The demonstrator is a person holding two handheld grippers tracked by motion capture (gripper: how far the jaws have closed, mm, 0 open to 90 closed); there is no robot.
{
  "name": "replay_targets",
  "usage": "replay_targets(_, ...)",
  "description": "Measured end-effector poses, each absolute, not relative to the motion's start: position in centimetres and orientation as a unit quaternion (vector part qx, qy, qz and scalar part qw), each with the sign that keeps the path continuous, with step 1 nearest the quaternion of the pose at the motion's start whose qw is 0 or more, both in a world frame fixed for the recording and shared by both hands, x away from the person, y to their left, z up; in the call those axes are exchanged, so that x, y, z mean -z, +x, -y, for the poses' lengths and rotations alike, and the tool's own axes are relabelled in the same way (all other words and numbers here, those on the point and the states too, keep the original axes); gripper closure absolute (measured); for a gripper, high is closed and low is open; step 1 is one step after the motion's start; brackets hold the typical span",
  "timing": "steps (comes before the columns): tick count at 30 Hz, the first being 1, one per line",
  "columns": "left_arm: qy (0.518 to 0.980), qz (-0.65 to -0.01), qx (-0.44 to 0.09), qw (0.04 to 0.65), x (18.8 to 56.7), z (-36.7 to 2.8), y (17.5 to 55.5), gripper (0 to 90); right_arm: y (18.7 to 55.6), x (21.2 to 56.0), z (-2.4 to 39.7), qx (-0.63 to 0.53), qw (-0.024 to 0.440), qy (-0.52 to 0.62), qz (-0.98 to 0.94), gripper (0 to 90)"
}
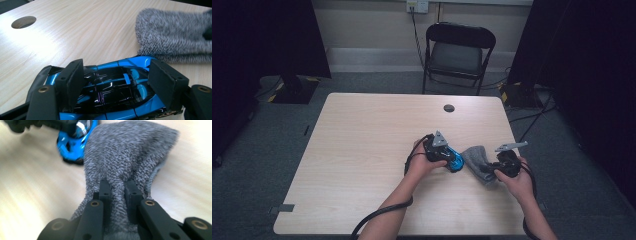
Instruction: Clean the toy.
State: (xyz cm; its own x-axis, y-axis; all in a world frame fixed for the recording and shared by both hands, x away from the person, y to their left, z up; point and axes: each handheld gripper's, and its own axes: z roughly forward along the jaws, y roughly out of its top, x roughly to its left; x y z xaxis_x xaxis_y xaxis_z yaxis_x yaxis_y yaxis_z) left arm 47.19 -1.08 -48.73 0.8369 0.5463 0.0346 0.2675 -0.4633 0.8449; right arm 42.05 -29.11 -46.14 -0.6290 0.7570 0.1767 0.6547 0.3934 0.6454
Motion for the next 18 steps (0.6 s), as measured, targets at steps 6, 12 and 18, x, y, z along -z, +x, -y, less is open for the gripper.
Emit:
replay_targets(6, 0.842, -0.241, -0.152, 0.458, 48.7, 1.1, 47.2, 29.0, 43.4, 44.6, 29.8, -0.363, 0.112, 0.446, -0.81, 79.5)
replay_targets(12, 0.842, -0.239, -0.153, 0.459, 48.7, 1.0, 47.1, 29.0, 45.8, 44.8, 28.6, -0.368, 0.131, 0.458, -0.798, 79.5)
replay_targets(18, 0.841, -0.241, -0.155, 0.46, 48.8, 1.1, 47.1, 28.8, 48.3, 45.4, 26.3, -0.358, 0.133, 0.449, -0.808, 79.5)
